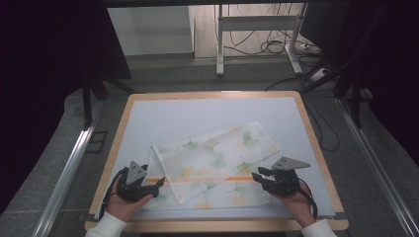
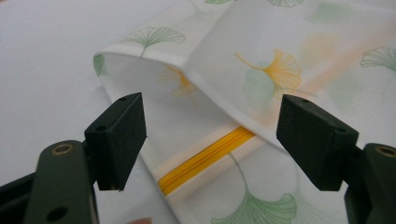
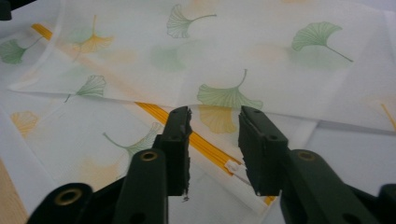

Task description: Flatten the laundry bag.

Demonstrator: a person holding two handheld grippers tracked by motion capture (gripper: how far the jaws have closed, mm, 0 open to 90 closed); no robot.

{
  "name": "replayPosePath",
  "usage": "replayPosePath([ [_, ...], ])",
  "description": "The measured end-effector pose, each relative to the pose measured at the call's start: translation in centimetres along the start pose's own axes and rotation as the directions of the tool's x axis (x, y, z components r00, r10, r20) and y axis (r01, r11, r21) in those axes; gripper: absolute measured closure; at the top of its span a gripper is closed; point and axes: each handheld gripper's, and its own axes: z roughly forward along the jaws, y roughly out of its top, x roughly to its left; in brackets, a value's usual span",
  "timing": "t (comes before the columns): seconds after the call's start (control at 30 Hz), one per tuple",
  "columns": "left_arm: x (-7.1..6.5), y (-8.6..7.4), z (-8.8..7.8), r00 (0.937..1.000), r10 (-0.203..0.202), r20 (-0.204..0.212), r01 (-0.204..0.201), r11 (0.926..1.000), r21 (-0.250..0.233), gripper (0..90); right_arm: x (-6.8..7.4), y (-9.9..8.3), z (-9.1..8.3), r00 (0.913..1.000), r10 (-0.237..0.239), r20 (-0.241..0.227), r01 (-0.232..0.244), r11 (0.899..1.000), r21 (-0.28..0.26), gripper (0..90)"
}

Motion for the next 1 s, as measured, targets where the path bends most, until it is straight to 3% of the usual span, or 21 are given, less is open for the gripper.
replayPosePath([
  [0.17,-0.5,0.3,0.2,0.9997,0.023,0.008,-0.023,0.9997,0.001,24.0,0.3,0.1,0.0,0.9994,-0.013,-0.031,0.013,1.000,0.008,78.1],
  [0.43,-1.0,0.7,0.3,0.9995,0.024,0.021,-0.024,0.9997,-0.009,23.7,0.7,0.1,0.3,0.9979,-0.038,-0.053,0.039,0.999,0.028,89.0],
  [0.7,-1.7,1.3,0.4,0.9982,0.042,0.044,-0.042,0.9991,-0.011,24.2,0.9,0.1,0.6,0.9975,-0.037,-0.060,0.040,0.998,0.047,89.1],
  [1.0,-3.2,2.8,1.6,0.9939,0.080,0.077,-0.081,0.9967,0.009,25.4,1.5,-0.1,1.4,0.9953,-0.046,-0.085,0.053,0.995,0.080,89.1],
])
